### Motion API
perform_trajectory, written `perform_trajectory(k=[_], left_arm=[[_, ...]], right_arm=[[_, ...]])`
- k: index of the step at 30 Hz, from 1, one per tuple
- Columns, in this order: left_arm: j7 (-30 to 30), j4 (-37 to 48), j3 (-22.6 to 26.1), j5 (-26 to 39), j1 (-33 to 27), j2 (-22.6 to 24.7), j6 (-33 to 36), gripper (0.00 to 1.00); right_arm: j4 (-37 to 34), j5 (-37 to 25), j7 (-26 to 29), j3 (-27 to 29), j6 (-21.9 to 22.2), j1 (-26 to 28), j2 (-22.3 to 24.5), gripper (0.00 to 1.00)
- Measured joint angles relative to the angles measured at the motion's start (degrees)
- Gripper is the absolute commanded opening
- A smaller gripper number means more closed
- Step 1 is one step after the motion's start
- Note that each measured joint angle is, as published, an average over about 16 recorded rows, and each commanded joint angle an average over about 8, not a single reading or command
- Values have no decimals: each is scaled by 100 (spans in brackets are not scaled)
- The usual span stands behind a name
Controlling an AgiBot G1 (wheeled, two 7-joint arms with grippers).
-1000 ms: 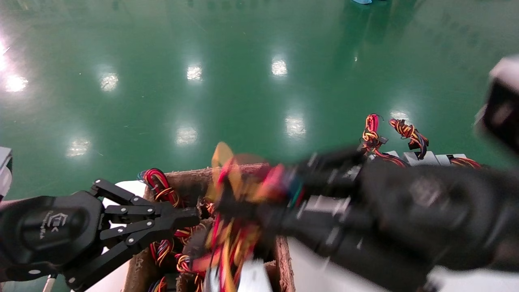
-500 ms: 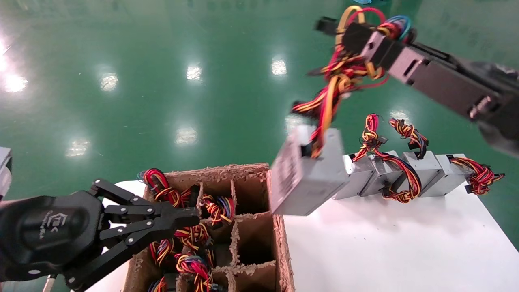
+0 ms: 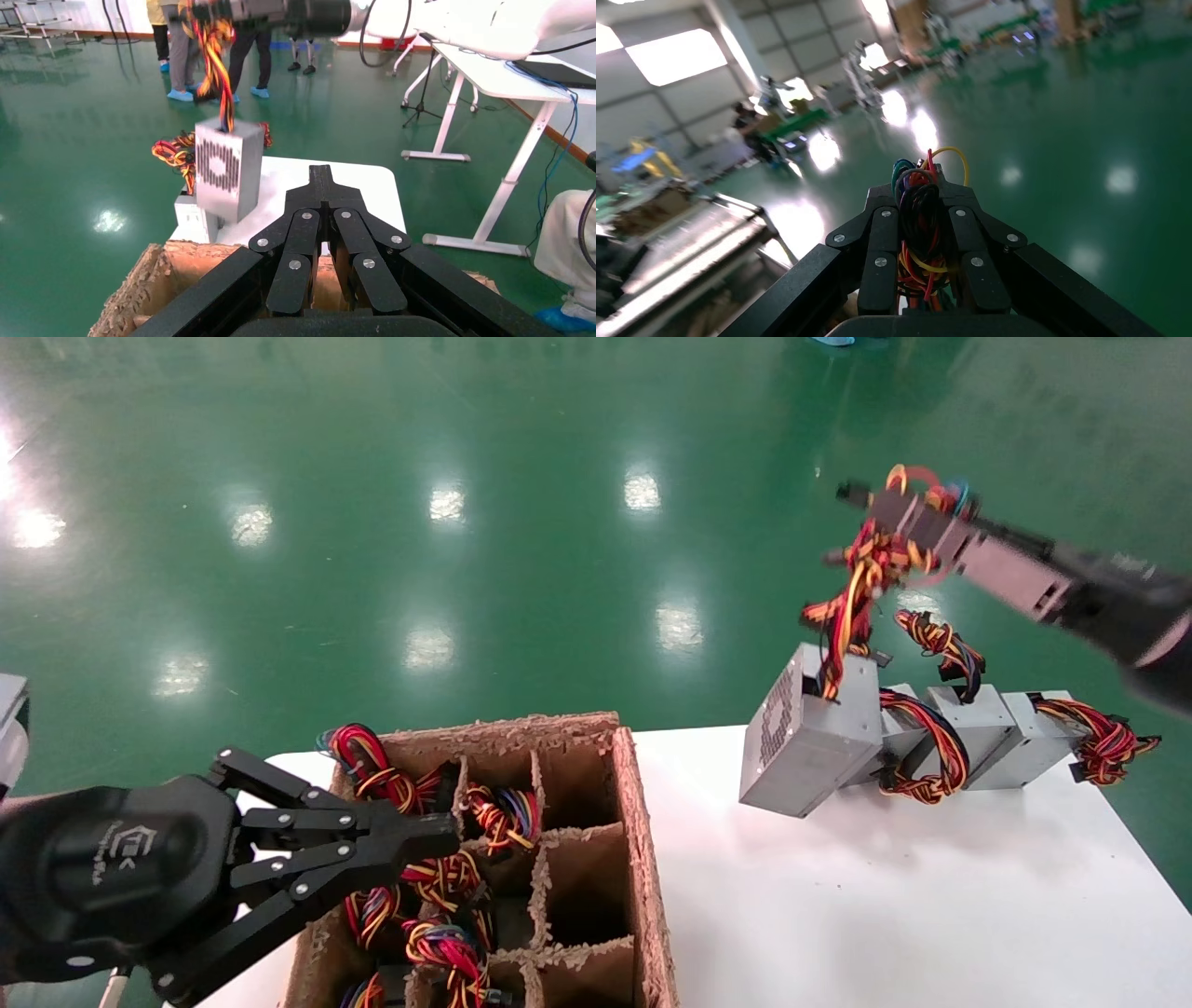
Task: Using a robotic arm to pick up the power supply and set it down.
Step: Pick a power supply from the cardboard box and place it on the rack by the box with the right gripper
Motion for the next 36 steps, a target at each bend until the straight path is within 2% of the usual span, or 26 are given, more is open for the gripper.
perform_trajectory(k=[20, 36], left_arm=[[0, 0, 0, 0, 0, 0, 0, 0], [0, 0, 0, 0, 0, 0, 0, 0]], right_arm=[[427, -685, 641, -406, 1675, -768, 146, 0], [502, -1057, 1078, -620, 2806, -1028, 172, 0]])
